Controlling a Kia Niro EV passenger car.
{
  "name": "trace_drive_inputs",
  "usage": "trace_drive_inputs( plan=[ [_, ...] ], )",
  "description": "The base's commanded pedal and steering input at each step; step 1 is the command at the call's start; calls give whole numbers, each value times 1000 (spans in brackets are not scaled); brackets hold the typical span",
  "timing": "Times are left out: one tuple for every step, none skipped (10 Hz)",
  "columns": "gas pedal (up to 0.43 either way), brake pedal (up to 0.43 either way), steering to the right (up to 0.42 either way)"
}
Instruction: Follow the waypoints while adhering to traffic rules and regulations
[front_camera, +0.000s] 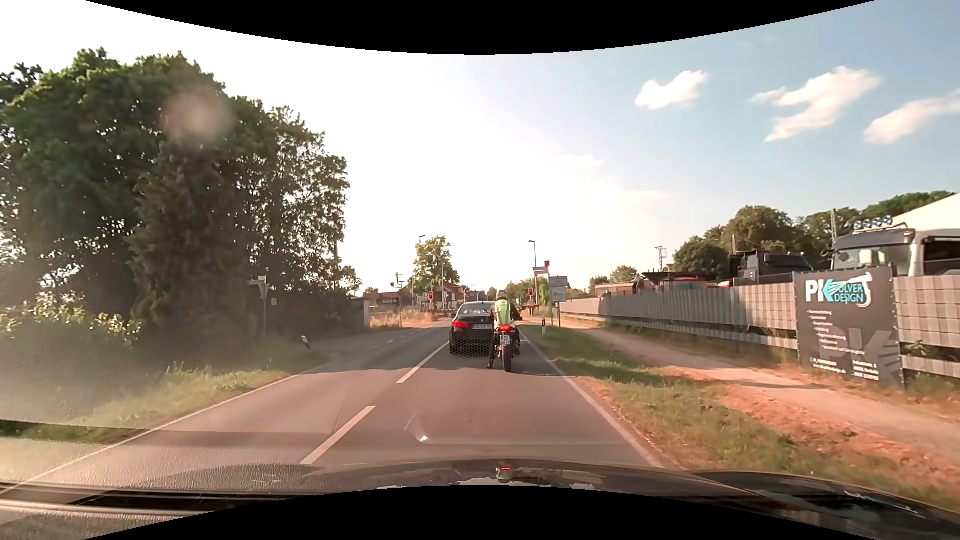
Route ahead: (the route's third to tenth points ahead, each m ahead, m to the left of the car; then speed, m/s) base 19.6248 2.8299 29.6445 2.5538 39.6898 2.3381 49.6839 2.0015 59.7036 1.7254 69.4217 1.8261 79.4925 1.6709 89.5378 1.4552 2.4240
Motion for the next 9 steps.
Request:
trace_drive_inputs(
  plan=[
    [0,146,-4],
    [0,146,-4],
    [0,146,-4],
    [0,146,-4],
    [0,146,-4],
    [0,146,-4],
    [0,146,-4],
    [0,152,-4],
    [0,146,-4]
  ],
)
